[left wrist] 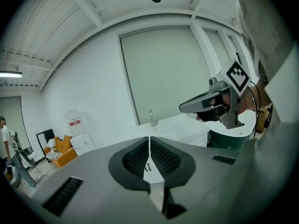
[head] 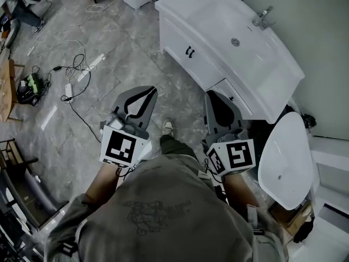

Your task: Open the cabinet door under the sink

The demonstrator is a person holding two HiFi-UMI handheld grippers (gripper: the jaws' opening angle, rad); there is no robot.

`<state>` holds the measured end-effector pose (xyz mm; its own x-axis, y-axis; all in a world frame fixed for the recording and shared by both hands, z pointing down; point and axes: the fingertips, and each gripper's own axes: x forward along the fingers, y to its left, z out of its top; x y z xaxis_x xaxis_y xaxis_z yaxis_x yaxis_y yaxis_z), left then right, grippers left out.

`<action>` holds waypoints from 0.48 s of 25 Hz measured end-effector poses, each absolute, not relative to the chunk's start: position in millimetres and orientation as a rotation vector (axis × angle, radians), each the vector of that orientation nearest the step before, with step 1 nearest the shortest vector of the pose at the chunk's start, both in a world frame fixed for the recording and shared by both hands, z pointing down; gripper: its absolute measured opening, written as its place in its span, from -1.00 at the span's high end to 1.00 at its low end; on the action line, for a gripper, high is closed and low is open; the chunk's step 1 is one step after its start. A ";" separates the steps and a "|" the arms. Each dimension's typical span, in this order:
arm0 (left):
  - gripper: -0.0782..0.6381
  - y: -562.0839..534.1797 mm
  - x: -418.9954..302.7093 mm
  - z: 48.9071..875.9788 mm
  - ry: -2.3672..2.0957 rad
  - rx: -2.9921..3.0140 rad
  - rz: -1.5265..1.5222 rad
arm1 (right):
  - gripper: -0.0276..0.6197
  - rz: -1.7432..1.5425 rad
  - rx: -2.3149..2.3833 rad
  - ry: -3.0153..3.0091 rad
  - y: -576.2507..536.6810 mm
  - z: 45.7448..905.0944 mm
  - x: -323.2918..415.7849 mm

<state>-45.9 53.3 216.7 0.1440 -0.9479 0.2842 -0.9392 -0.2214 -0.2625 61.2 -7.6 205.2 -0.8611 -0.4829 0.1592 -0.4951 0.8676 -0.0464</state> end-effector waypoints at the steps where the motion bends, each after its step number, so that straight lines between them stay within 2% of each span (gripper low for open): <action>1: 0.72 43.9 -49.0 218.3 1.948 -2.363 -0.621 | 0.81 0.128 0.755 -2.899 -15.8 206.3 56.8; 12: 0.72 -29.6 -83.9 234.4 1.960 -2.388 -0.675 | 0.81 0.188 0.725 -2.875 -86.6 231.9 19.7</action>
<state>-83.9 -29.6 234.4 0.1406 -0.9315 0.3353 -0.9404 -0.2316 -0.2490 19.7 -86.6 231.9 -0.8673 -0.4580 0.1951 -0.4795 0.8739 -0.0800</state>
